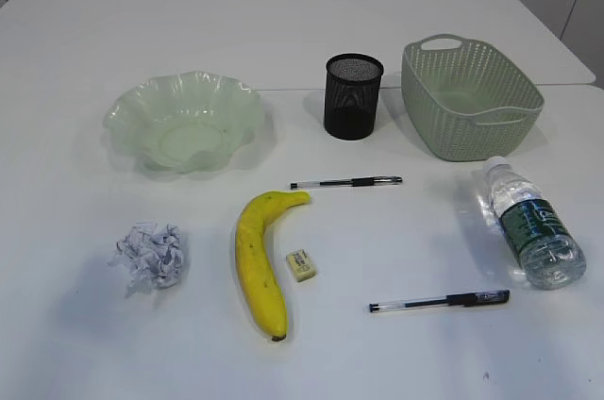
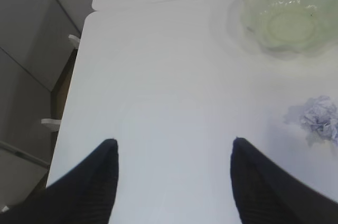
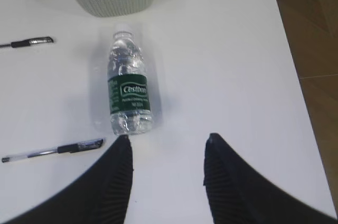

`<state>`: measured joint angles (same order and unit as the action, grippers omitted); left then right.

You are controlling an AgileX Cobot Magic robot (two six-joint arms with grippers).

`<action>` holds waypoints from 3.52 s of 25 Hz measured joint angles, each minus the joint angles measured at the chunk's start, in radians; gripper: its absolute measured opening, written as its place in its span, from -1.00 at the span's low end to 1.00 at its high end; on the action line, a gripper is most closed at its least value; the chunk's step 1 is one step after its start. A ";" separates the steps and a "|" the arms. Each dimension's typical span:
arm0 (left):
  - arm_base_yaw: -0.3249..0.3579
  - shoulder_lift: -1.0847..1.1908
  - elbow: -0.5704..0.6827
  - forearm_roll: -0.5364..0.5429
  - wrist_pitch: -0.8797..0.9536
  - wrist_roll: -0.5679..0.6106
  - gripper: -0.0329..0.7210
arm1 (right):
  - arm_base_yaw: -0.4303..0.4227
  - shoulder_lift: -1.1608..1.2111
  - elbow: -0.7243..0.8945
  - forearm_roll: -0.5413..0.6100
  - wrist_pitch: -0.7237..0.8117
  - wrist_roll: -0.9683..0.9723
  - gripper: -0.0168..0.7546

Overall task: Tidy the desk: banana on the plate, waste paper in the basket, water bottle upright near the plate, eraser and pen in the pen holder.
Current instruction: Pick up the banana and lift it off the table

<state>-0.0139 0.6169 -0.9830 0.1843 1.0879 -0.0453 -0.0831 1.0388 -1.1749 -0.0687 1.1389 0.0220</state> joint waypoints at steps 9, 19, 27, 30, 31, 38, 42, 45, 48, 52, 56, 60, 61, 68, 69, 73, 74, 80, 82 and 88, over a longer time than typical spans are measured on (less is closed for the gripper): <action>-0.028 0.242 -0.322 -0.059 0.044 -0.015 0.34 | 0.000 0.248 -0.189 0.057 0.091 0.015 -0.08; -0.028 0.457 -0.474 -0.265 0.170 0.014 0.33 | 0.000 0.332 -0.201 0.108 0.106 -0.003 -0.08; -0.028 0.571 -0.475 -0.425 0.175 0.099 0.33 | 0.000 0.336 -0.205 0.176 0.106 -0.022 -0.08; -0.051 0.610 -0.475 -0.443 0.175 0.125 0.33 | 0.000 0.336 -0.205 0.182 0.106 -0.022 -0.08; -0.065 0.621 -0.475 -0.445 0.175 0.131 0.33 | 0.000 0.336 -0.205 0.184 0.106 -0.022 -0.08; -0.220 0.735 -0.475 -0.432 0.173 0.142 0.34 | 0.000 0.336 -0.205 0.189 0.108 -0.022 -0.08; -0.318 0.800 -0.491 -0.389 0.143 0.144 0.46 | 0.000 0.336 -0.205 0.197 0.108 -0.022 -0.08; -0.383 0.872 -0.554 -0.365 0.139 0.142 0.49 | 0.000 0.338 -0.205 0.208 0.108 -0.027 -0.08; -0.456 0.971 -0.659 -0.316 0.150 0.119 0.50 | 0.000 0.345 -0.205 0.225 0.108 -0.038 -0.08; -0.528 1.104 -0.781 -0.225 0.154 0.096 0.50 | 0.000 0.356 -0.205 0.232 0.108 -0.040 -0.08; -0.558 1.185 -0.825 -0.205 0.154 0.062 0.48 | 0.000 0.359 -0.205 0.232 0.108 -0.047 -0.08; -0.560 1.229 -0.824 -0.199 0.154 0.045 0.47 | 0.000 0.359 -0.205 0.233 0.108 -0.050 -0.08; -0.562 1.240 -0.824 -0.197 0.154 0.045 0.47 | 0.000 0.359 -0.205 0.233 0.108 -0.050 -0.08; -0.562 1.313 -0.828 -0.184 0.154 0.029 0.47 | 0.000 0.359 -0.205 0.233 0.108 -0.051 -0.08; -0.562 1.327 -0.828 -0.184 0.154 0.022 0.47 | 0.000 0.359 -0.205 0.233 0.108 -0.051 -0.08; -0.562 1.380 -0.828 -0.184 0.154 0.019 0.47 | 0.000 0.359 -0.205 0.234 0.108 -0.053 -0.08; -0.562 1.395 -0.828 -0.184 0.152 0.019 0.47 | 0.000 0.361 -0.205 0.234 0.108 -0.053 -0.08; -0.562 1.475 -0.828 -0.203 0.149 0.017 0.47 | 0.000 0.386 -0.205 0.234 0.108 -0.053 -0.08; -0.562 1.494 -0.828 -0.204 0.147 0.017 0.47 | 0.000 0.397 -0.205 0.234 0.108 -0.053 -0.08; -0.562 1.544 -0.829 -0.206 0.143 0.017 0.47 | 0.000 0.423 -0.205 0.234 0.108 -0.053 -0.08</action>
<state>-0.5761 2.1608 -1.8123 -0.0219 1.2309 -0.0278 -0.0831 1.4619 -1.3798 0.1654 1.2472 -0.0308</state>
